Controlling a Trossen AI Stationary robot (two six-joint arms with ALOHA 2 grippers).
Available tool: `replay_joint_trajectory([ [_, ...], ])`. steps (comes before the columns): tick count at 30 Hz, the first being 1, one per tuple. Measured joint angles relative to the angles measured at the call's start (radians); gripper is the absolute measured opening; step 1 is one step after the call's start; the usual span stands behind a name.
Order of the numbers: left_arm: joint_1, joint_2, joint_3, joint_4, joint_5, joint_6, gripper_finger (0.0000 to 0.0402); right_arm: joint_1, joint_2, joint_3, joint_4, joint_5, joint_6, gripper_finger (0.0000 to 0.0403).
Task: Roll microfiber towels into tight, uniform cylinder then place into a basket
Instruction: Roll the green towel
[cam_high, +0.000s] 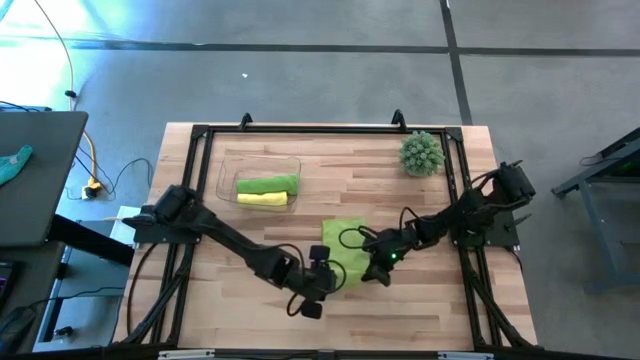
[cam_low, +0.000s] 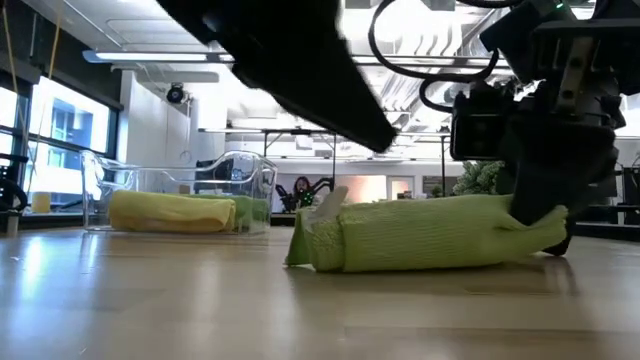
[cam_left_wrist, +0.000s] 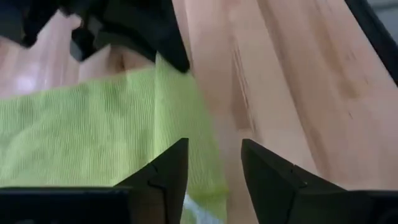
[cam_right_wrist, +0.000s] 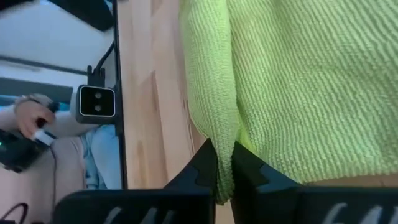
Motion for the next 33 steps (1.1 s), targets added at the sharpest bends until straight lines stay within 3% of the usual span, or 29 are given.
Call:
replay_joint_trajectory([
  [5,-0.001,0.076,0.001,0.071,-0.018,-0.007,0.0157,0.001,0.000,0.001,-0.007,0.003,0.060,0.0005],
  [15,0.003,0.114,0.000,-0.014,-0.099,-0.107,0.0168,0.002,-0.001,0.000,-0.005,-0.002,0.046,0.0007],
  [26,0.008,0.174,0.006,0.011,0.001,-0.165,0.0122,-0.011,-0.116,-0.011,-0.081,-0.039,-0.113,0.0119],
  [30,0.007,0.176,0.005,0.013,0.008,-0.174,0.0116,-0.013,-0.202,-0.009,-0.218,-0.172,-0.100,0.0140],
  [33,0.007,0.177,0.004,0.015,0.007,-0.177,0.0115,0.038,-0.268,-0.008,-0.233,-0.133,-0.111,0.0142],
])
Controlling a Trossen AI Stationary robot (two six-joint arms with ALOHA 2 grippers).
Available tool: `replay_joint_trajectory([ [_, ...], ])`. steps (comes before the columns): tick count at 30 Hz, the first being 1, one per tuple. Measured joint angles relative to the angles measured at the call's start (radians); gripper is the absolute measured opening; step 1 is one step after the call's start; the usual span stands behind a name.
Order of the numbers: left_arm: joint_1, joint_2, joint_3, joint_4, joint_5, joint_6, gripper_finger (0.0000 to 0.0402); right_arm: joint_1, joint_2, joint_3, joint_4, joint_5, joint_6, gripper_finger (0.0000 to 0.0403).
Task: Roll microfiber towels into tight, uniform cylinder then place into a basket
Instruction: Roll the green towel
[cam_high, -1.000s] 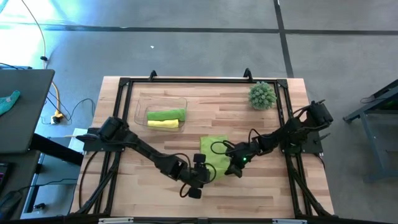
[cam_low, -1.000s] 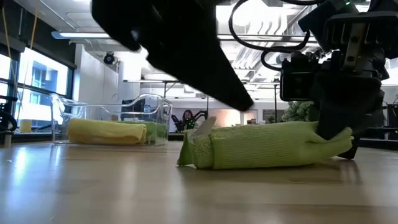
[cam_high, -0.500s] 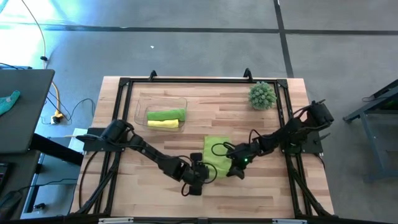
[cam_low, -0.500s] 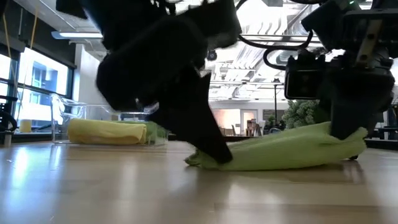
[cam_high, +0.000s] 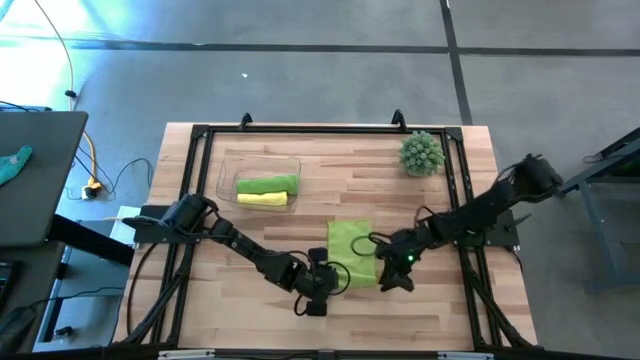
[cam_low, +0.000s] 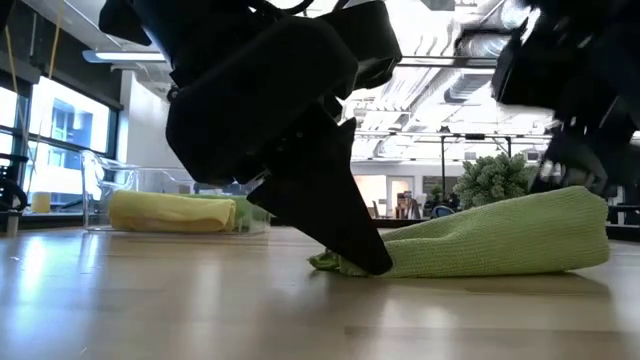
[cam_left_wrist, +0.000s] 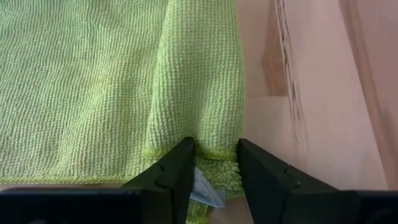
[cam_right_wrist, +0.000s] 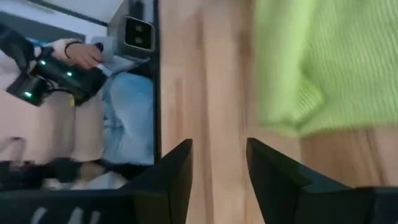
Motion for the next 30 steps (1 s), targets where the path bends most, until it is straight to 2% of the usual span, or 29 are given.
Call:
replay_joint_trajectory([
  [2,0.000,0.001,0.000,0.001,0.000,-0.016,0.0114,0.062,-0.034,0.001,0.007,0.152,-0.099,0.0141],
  [5,0.000,0.002,-0.002,0.009,-0.004,-0.031,0.0114,0.194,-0.051,0.006,0.024,0.492,-0.365,0.0137],
  [7,0.000,0.002,-0.002,0.012,-0.004,-0.030,0.0114,0.273,-0.030,0.006,0.062,0.680,-0.534,0.0135],
  [9,0.000,0.003,-0.002,0.018,-0.004,-0.026,0.0114,0.330,-0.008,0.006,0.099,0.832,-0.638,0.0135],
  [11,0.000,0.003,-0.002,0.018,-0.003,-0.026,0.0114,0.358,0.029,0.030,0.106,0.919,-0.661,0.0135],
  [13,0.000,0.003,-0.002,0.017,-0.003,-0.026,0.0114,0.369,0.063,0.057,0.074,0.940,-0.620,0.0140],
  [16,0.000,0.003,-0.003,0.019,-0.002,-0.026,0.0114,0.364,0.126,0.118,0.011,0.876,-0.564,0.0159],
  [20,0.001,0.003,-0.003,0.019,-0.001,-0.026,0.0114,0.364,0.195,0.223,-0.141,0.817,-0.591,0.0191],
  [25,0.001,0.003,-0.003,0.028,-0.001,-0.026,0.0114,0.361,0.252,0.309,-0.371,0.864,-0.541,0.0200],
  [30,0.001,0.003,-0.003,0.039,-0.001,-0.026,0.0114,0.366,0.267,0.331,-0.394,0.893,-0.508,0.0201],
])
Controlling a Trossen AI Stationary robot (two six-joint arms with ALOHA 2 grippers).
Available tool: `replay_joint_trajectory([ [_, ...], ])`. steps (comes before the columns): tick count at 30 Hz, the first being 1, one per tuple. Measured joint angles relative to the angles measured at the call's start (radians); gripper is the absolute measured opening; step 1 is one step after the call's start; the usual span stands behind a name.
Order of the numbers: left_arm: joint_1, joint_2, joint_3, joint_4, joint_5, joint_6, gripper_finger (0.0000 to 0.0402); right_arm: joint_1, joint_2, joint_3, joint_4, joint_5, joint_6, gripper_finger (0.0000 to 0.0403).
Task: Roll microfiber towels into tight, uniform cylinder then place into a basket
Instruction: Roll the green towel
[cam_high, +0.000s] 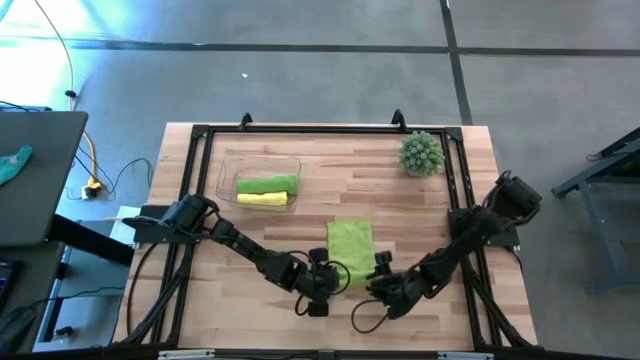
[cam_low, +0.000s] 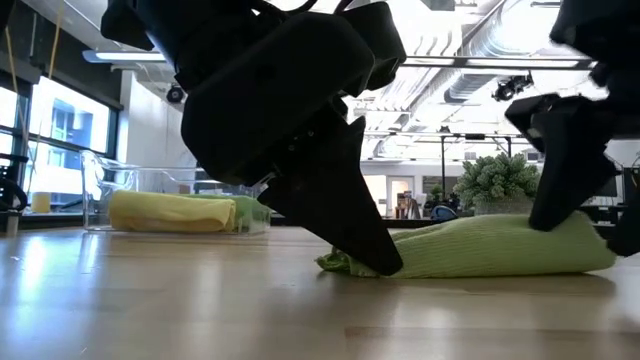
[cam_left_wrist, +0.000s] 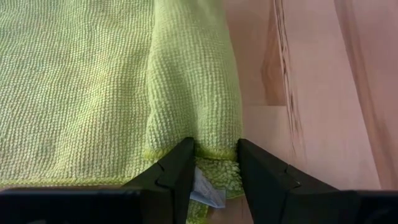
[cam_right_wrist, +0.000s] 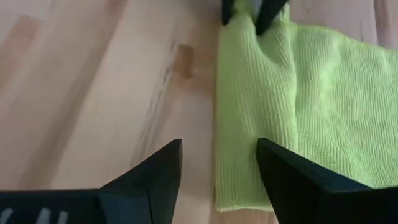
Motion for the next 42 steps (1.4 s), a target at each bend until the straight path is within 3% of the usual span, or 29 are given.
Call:
replay_joint_trajectory([
  [11,0.002,0.000,0.000,0.000,-0.004,0.003,0.0114,0.030,0.002,0.050,-0.084,0.085,0.013,0.0201],
  [25,0.002,0.000,0.000,0.002,-0.023,0.002,0.0114,0.029,0.001,-0.072,-0.033,0.054,0.308,0.0195],
  [30,0.001,0.002,0.000,0.042,-0.055,0.002,0.0114,0.032,0.000,-0.091,0.006,0.048,0.367,0.0149],
  [38,0.002,0.002,0.047,-0.020,-0.067,0.035,0.0114,0.031,0.000,-0.104,0.061,0.014,0.391,0.0024],
  [42,-0.008,-0.028,0.088,-0.146,-0.089,0.094,0.0114,0.030,0.000,-0.104,0.063,-0.014,0.449,0.0012],
])
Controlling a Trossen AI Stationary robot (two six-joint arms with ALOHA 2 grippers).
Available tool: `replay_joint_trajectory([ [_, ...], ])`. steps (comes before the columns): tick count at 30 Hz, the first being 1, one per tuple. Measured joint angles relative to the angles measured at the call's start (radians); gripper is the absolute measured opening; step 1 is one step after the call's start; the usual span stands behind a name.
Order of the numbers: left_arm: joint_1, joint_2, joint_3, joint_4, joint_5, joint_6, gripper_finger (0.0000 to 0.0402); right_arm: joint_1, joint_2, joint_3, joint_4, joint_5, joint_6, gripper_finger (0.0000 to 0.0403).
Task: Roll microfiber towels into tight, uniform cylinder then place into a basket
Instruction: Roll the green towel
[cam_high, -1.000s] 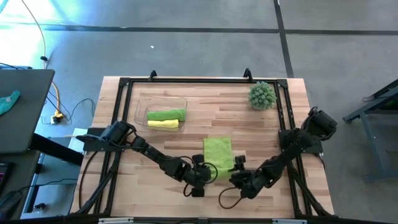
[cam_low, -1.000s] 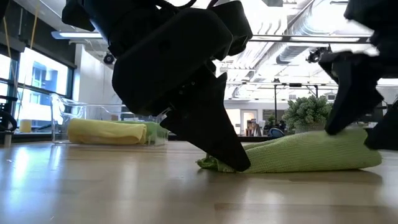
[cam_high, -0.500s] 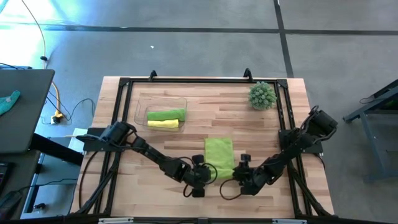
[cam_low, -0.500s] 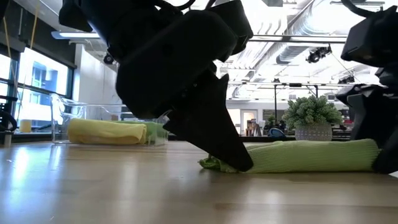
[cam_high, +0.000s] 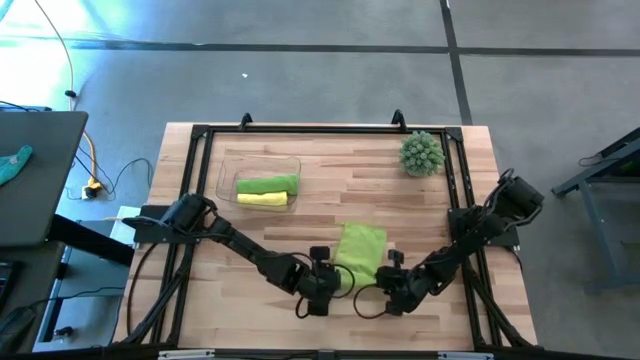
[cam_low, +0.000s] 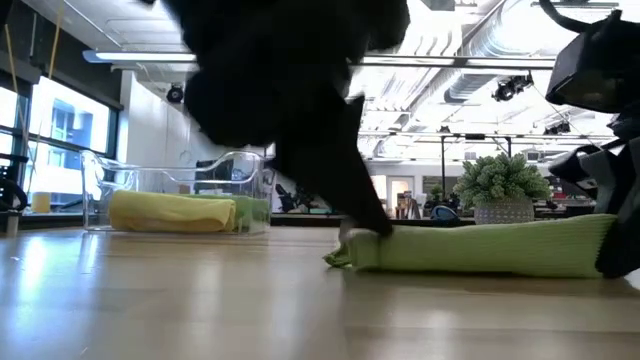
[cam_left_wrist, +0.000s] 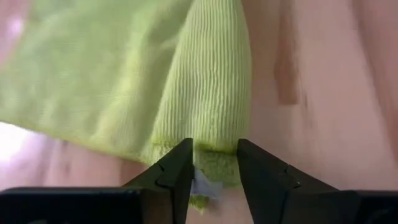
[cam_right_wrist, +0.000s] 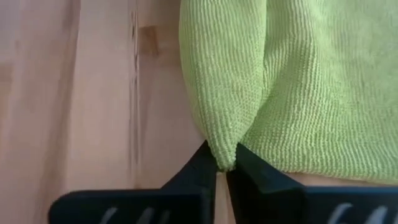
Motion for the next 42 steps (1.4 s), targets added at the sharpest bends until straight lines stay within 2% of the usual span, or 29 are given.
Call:
replay_joint_trajectory([
  [7,-0.044,-0.017,0.034,-0.005,0.008,0.112,0.0129,0.000,-0.001,-0.047,0.069,-0.032,0.161,0.0004],
  [14,-0.042,0.011,0.038,0.037,-0.035,0.176,0.0187,0.001,0.000,-0.114,0.217,-0.040,0.213,0.0006],
  [19,-0.018,0.043,0.035,0.028,-0.056,0.227,0.0218,0.001,0.001,-0.116,0.230,-0.041,0.228,0.0006],
  [23,-0.005,0.069,0.038,0.069,-0.050,0.221,0.0212,0.001,0.002,-0.117,0.237,-0.042,0.231,0.0006],
  [27,-0.002,0.081,0.038,0.083,-0.059,0.186,0.0166,0.001,0.002,-0.117,0.240,-0.046,0.230,0.0006],
  [30,0.013,0.080,0.038,0.085,0.016,0.156,0.0104,0.001,0.003,-0.117,0.240,-0.042,0.229,0.0009],
  [34,0.047,0.078,0.041,0.091,0.206,0.084,0.0017,0.001,0.003,-0.116,0.242,-0.050,0.175,0.0035],
  [38,0.087,0.076,0.042,0.082,0.423,-0.014,0.0018,0.001,-0.022,-0.116,0.240,-0.103,0.086,0.0081],
  [42,0.127,0.080,0.041,0.079,0.666,-0.084,0.0008,0.001,-0.091,-0.121,0.214,-0.237,0.018,0.0113],
])
